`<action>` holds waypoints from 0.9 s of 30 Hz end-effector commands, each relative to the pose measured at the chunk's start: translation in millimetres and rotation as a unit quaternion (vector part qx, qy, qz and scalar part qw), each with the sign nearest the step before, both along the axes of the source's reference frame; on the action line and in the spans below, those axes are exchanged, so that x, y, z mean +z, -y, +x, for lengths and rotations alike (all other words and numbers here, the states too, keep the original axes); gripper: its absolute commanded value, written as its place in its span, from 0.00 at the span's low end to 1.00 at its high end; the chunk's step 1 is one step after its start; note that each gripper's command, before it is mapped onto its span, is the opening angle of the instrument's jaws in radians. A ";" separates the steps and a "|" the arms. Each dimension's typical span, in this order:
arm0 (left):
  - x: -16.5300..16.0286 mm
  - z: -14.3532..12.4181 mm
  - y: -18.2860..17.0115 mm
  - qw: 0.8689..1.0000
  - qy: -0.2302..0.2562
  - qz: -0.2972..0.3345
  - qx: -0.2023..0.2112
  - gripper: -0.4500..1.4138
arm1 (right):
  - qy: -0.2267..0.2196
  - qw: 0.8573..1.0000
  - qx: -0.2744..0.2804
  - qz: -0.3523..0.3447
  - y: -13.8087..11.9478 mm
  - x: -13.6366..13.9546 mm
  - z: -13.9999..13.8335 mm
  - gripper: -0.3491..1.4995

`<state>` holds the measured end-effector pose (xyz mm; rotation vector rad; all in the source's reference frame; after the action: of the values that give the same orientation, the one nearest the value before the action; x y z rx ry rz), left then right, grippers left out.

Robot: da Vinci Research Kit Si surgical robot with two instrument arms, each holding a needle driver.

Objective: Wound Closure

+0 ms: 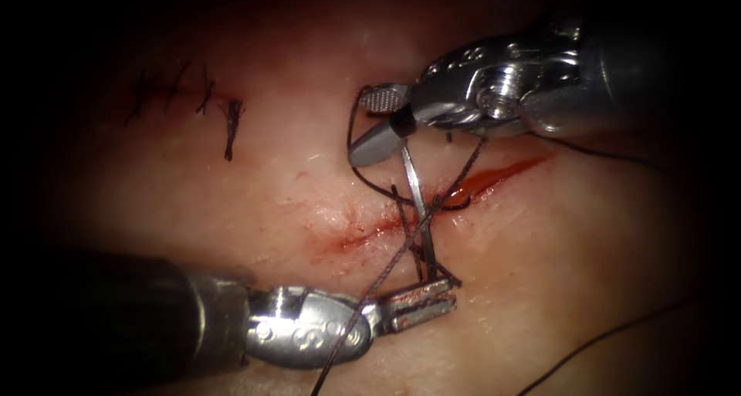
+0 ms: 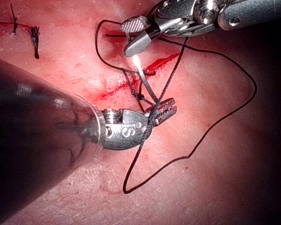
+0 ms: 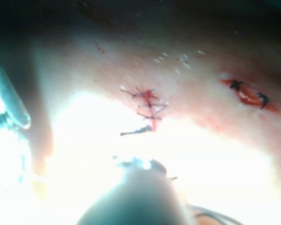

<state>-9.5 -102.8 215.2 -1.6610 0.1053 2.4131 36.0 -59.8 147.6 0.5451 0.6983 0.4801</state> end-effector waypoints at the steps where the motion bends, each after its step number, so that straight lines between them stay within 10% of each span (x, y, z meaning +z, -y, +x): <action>1: 0.5 -0.5 0.9 1.000 0.000 0.002 -0.002 0.00 | 0.005 1.000 0.004 0.012 1.0 0.9 -1.0 0.85; 15: 0.8 -0.4 0.6 1.000 -0.009 0.003 -0.007 0.00 | -0.005 0.989 0.103 0.108 6.6 4.2 -5.9 0.85; 27: 0.6 -0.3 0.9 1.000 -0.012 0.004 -0.006 0.00 | -0.054 0.969 0.162 0.178 4.6 5.4 -6.4 0.83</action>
<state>-9.2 -102.6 215.4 -1.6217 0.1151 2.4238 29.0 -63.8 152.6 0.8060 0.8199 0.9015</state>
